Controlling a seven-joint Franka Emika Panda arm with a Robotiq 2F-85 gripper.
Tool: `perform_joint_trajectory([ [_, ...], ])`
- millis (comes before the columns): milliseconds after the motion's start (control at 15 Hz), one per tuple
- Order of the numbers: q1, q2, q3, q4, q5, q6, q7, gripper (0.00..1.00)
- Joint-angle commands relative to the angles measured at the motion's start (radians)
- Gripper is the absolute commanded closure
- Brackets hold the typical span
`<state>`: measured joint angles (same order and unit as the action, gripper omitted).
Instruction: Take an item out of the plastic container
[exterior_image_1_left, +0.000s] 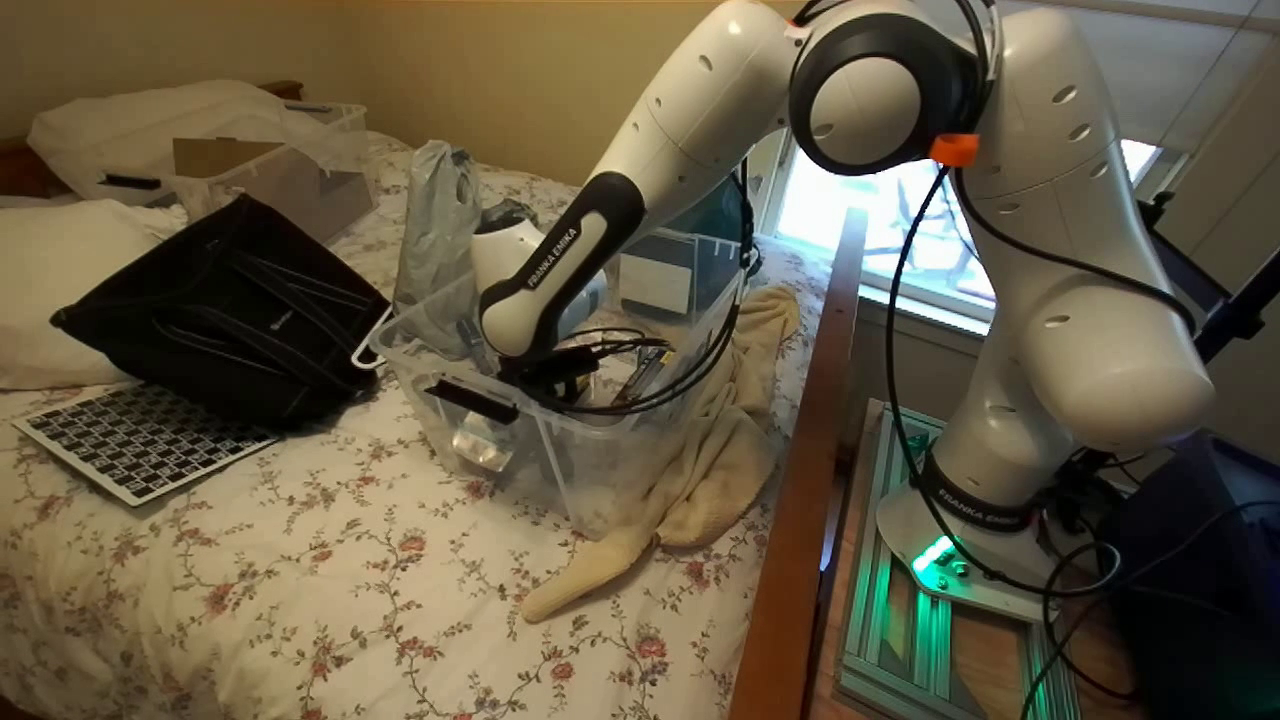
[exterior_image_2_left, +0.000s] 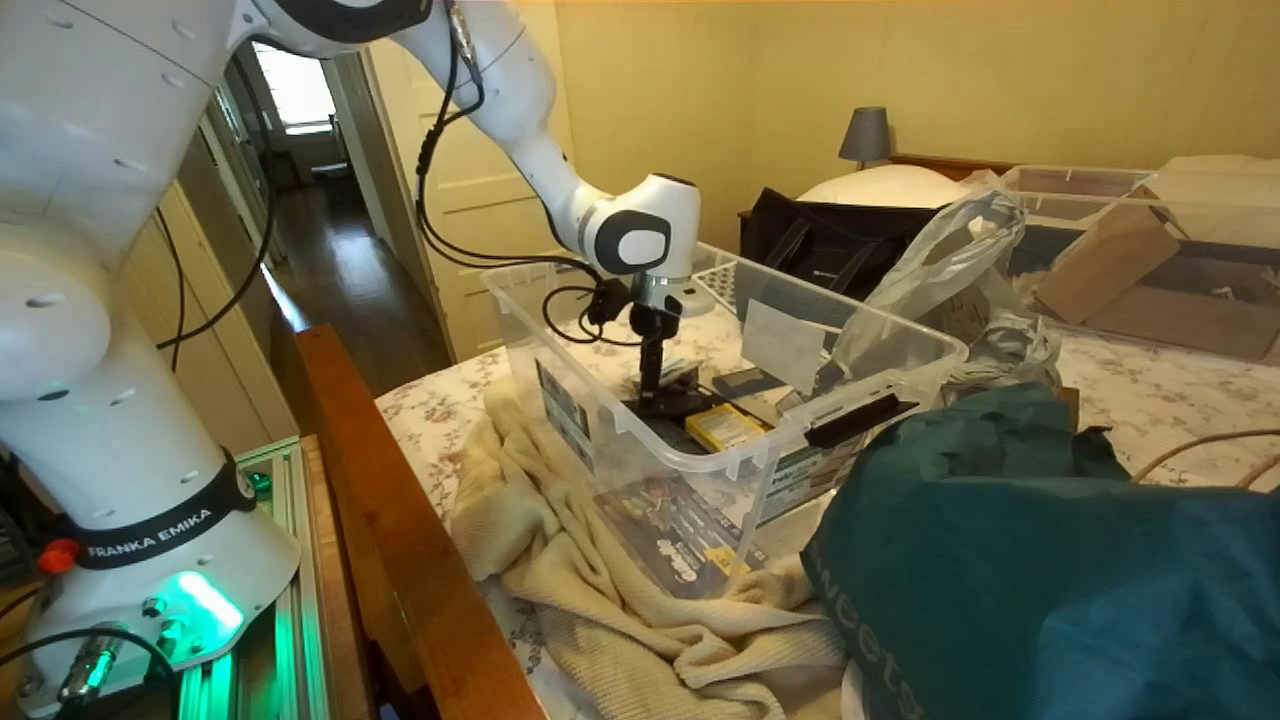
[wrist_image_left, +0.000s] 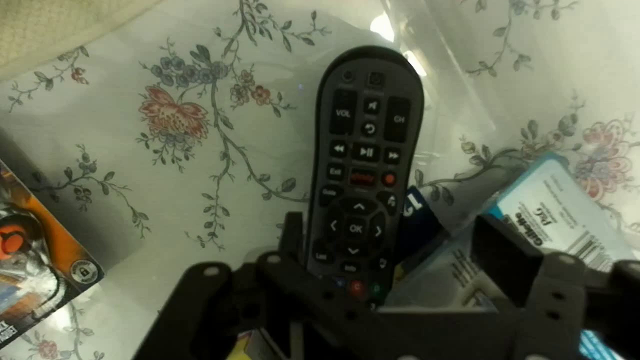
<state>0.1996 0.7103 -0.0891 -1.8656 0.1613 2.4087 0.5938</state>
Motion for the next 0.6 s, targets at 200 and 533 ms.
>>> perform_joint_trajectory([
  [200,0.008,-0.005,-0.015,-0.011,-0.021,-0.017,0.063,0.00],
  [533,-0.001,-0.037,-0.026,-0.060,-0.014,0.007,0.100,0.00],
])
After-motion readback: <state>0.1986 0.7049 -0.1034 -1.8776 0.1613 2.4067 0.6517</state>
